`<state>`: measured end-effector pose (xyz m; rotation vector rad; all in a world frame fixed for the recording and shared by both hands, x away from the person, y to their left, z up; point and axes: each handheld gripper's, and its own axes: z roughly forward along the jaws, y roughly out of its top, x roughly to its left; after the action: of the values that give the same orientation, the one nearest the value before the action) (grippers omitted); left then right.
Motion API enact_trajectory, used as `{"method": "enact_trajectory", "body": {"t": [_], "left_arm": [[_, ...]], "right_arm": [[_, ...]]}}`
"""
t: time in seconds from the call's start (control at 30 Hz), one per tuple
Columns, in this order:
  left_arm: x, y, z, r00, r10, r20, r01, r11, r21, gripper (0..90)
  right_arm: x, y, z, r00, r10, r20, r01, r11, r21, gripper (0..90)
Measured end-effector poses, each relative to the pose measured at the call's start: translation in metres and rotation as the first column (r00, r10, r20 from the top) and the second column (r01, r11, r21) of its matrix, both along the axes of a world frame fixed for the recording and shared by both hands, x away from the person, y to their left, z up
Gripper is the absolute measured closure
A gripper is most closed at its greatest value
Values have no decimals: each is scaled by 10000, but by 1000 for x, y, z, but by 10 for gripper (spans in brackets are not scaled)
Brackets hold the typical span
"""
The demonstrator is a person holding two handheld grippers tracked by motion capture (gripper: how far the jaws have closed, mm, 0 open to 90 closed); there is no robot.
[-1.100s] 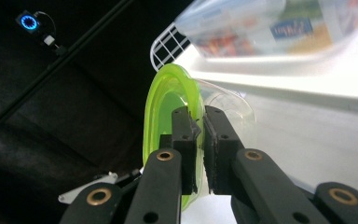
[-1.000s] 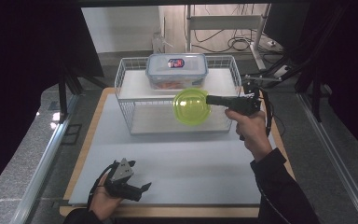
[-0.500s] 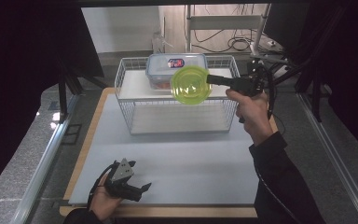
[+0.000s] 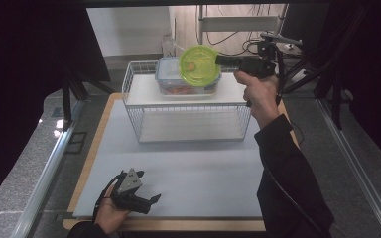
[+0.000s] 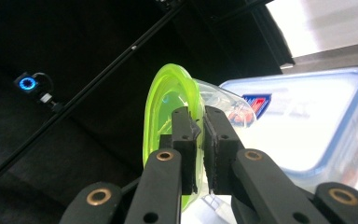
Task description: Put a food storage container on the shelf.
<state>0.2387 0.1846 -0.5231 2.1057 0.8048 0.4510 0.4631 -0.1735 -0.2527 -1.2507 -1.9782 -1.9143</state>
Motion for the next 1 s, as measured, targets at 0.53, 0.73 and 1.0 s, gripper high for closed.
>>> {"method": "enact_trajectory", "body": {"t": [0.53,0.73,1.0], "left_arm": [[-1,0,1,9999,-127,-1,127,9998,-155,37],[-1,0,0,9998,-213,-48,213,9998,-24,37],[-1,-2,-1,9996,-272,-97,273,9996,61,38]], "right_arm": [[44,38,-2,9950,-747,-669,745,9972,-67,839],[50,41,-4,9901,-1220,-691,1221,9925,-21,814],[54,47,-9,9852,-1549,-730,1530,9877,-315,734]]}}
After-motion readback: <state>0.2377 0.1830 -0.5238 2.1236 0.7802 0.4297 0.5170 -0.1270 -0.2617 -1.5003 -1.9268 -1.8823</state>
